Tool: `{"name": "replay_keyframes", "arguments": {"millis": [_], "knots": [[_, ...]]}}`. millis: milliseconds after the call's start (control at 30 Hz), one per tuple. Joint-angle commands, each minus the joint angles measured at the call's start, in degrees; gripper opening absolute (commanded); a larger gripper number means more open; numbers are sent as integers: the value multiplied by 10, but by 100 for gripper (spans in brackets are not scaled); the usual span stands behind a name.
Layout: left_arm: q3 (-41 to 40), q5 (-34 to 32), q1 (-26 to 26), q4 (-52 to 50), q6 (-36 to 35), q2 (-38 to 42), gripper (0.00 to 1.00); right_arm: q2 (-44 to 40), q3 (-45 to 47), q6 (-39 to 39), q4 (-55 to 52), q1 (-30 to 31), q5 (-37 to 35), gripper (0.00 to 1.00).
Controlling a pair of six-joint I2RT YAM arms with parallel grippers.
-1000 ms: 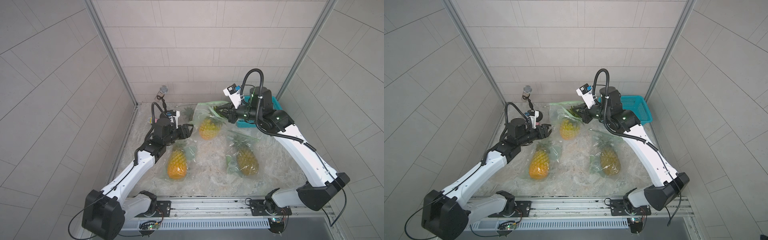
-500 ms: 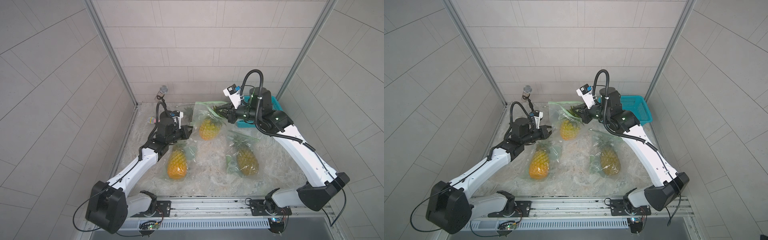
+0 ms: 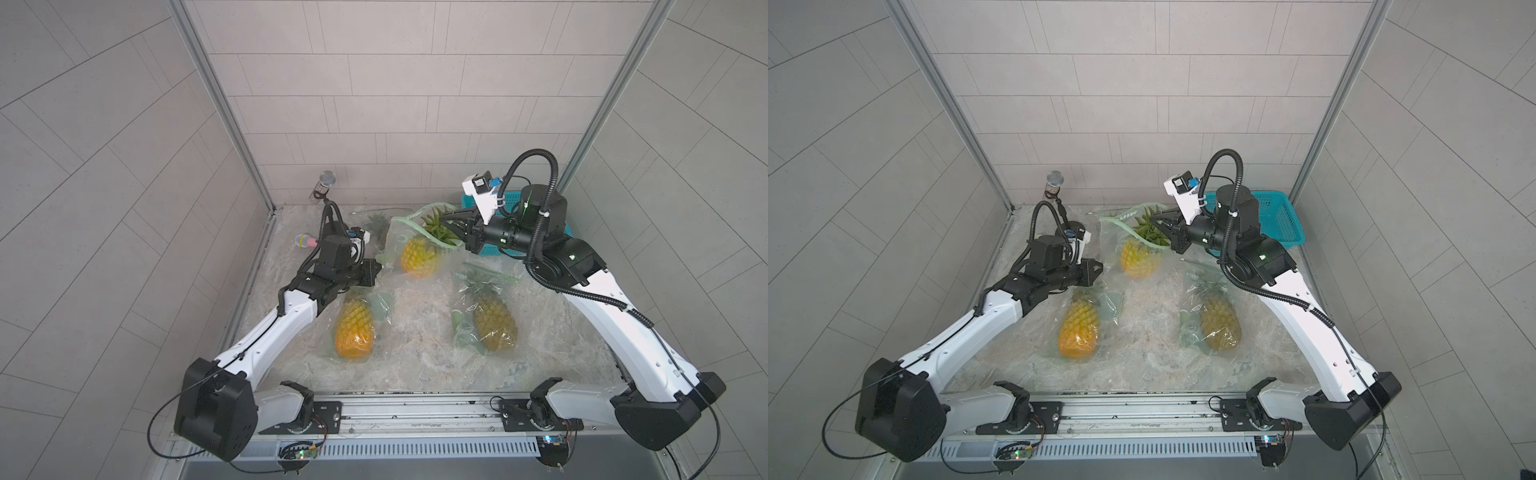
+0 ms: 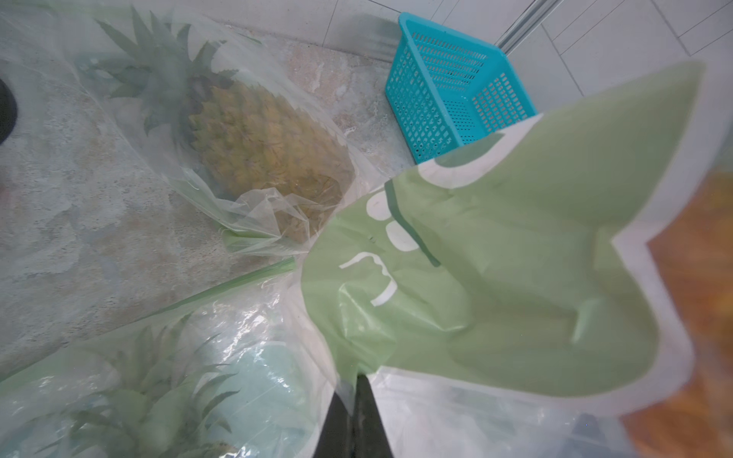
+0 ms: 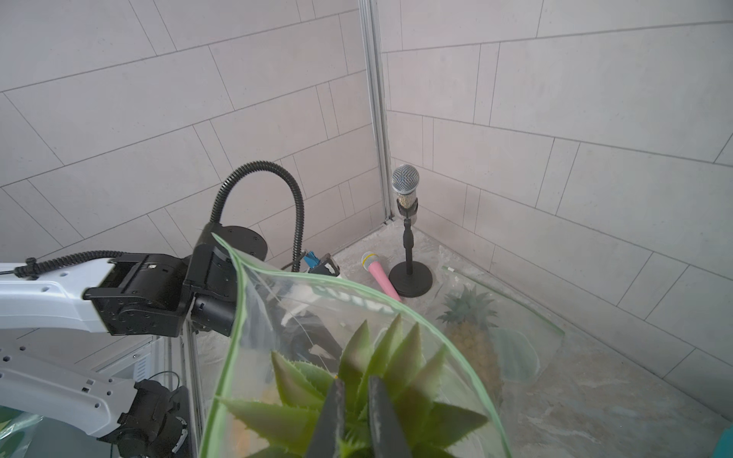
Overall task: Open the zip-top bag and take out the pineapple
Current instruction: Pick up the pineapple from the zipper food storage bag.
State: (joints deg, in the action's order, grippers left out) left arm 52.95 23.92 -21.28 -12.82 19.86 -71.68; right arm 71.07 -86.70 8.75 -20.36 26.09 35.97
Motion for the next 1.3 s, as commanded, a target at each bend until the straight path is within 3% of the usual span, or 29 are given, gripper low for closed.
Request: {"name": "replay_keyframes", "arguments": {"millis": [0,633,1267], "knots": [[24,-27,3,-37,-36,-9,0,-38,-2,10,86,-1,-3,0],[65,-102,2,-87,-83,-8,0,-68,16,4,105,-1,-30,0],[47,-155,7,-76,-59,11,0,-139,80,14,179,-6,-104,0]]}}
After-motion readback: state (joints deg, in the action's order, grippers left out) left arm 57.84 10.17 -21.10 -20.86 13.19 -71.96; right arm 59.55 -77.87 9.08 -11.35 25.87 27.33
